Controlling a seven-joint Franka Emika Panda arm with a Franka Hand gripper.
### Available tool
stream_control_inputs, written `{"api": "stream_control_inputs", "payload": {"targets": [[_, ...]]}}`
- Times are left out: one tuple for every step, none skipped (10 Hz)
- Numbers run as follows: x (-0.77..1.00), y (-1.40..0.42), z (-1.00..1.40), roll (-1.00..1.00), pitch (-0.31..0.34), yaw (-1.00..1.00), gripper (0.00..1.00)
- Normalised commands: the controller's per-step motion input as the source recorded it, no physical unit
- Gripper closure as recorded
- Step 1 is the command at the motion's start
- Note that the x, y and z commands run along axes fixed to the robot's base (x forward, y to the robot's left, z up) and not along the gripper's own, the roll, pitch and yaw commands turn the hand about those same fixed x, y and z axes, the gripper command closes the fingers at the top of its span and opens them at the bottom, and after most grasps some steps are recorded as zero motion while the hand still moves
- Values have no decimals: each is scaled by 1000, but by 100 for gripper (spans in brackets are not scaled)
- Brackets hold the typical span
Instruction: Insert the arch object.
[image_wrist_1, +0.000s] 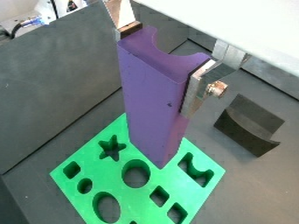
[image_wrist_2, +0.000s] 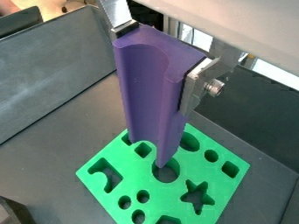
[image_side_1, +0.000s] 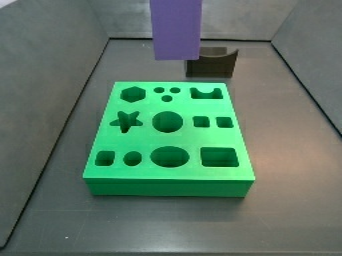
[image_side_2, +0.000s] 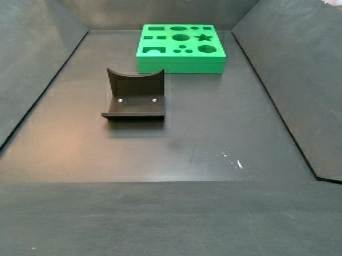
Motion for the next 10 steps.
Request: {"api": "stream_control_inputs", "payload": {"targets": [[0, 91, -220, 0, -4, 0, 100], [171, 206, -486, 110, 0, 6, 100], [429, 231, -523, 99, 61, 0, 100], [451, 254, -569, 87, 51, 0, 100], [449, 289, -617, 53, 44, 0, 100], [266, 269, -594, 37, 0, 0, 100], [211, 217, -534, 4, 0, -37, 100], [229, 194, -471, 29, 34, -29, 100], [200, 177, -451, 61, 20, -29, 100], [183, 163, -431, 56, 10, -37, 100]]}}
